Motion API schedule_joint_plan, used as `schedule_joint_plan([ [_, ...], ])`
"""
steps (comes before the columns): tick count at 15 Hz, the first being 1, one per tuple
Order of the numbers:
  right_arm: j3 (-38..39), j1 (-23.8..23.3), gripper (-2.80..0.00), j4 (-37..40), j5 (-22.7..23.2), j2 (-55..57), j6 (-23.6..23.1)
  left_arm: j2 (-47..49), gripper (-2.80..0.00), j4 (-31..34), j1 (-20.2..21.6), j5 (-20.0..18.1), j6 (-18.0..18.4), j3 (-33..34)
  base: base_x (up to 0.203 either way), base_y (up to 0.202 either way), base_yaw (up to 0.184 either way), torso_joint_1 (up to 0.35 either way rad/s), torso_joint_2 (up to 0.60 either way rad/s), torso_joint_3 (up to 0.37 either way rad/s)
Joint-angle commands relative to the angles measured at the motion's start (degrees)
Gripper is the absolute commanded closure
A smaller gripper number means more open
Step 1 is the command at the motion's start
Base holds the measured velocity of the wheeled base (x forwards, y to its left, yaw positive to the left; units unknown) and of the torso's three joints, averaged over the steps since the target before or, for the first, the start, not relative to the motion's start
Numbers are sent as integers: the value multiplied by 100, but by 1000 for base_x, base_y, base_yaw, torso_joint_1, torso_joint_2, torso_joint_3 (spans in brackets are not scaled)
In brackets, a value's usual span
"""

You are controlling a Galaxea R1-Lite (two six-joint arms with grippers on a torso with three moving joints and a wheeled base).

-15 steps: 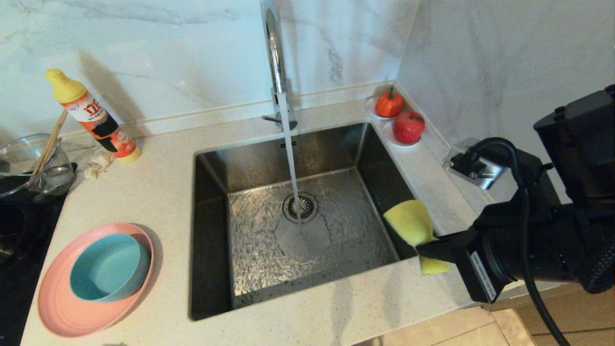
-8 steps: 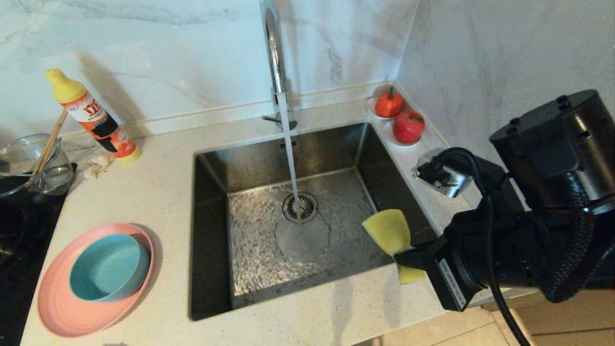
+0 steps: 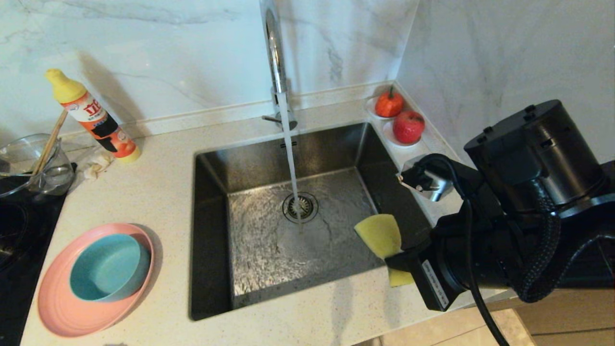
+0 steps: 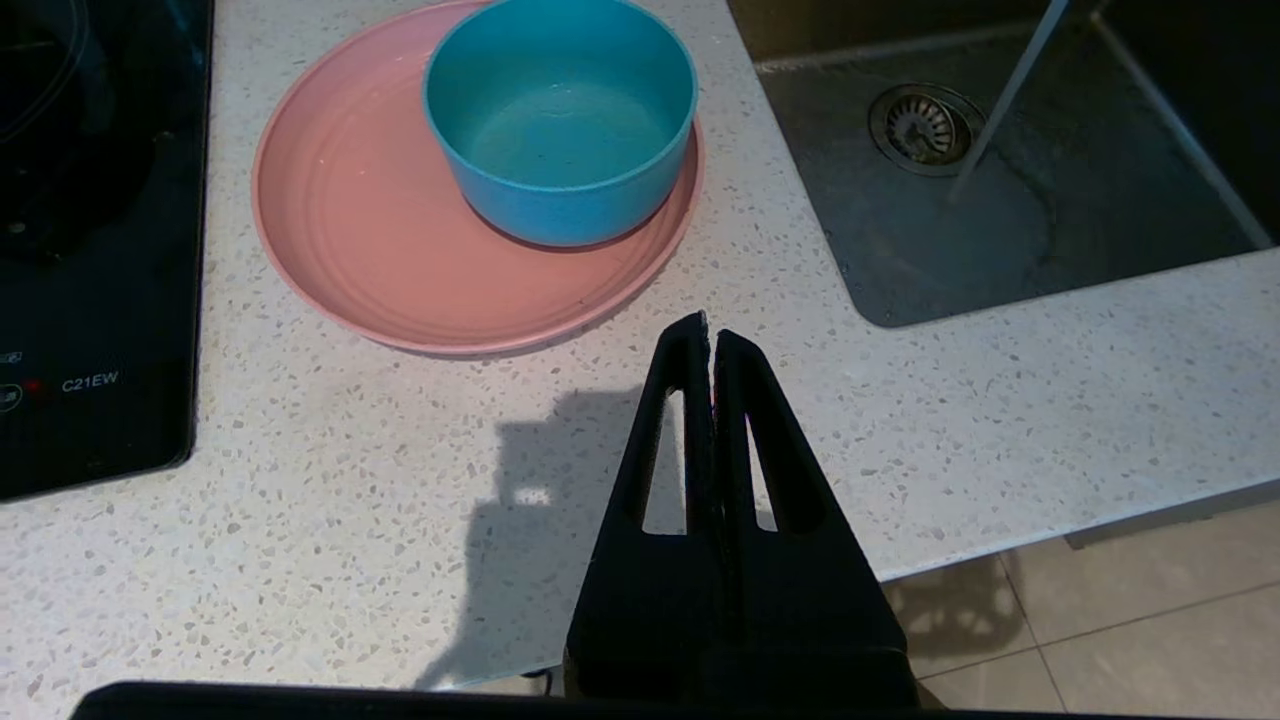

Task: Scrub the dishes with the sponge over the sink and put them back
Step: Pick up a bowl and the sponge

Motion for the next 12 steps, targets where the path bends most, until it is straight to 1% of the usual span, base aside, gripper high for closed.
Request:
schedule_joint_plan([
  [1, 14, 1, 0, 16, -4, 14, 7, -1, 0, -7, 0, 3, 2, 10, 0, 0, 0, 0, 0, 0],
  [5, 93, 1, 0, 42, -4, -16, 16, -10, 0, 64, 0, 16, -3, -32, 0, 0, 0, 0, 0, 0],
  [7, 73, 1, 0, 42, -4, -49, -2, 75, 0, 95, 0, 121, 43, -384, 0, 0, 0, 0, 0, 0],
  [10, 47, 10, 0, 5, -4, -35, -10, 542, 0, 402, 0, 272, 78, -1462, 0, 0, 0, 0, 0, 0],
  [12, 57, 11, 0, -2, -4, -42, -19, 1085, 0, 931, -3, 490, 310, -2440, 0, 0, 0, 0, 0, 0],
])
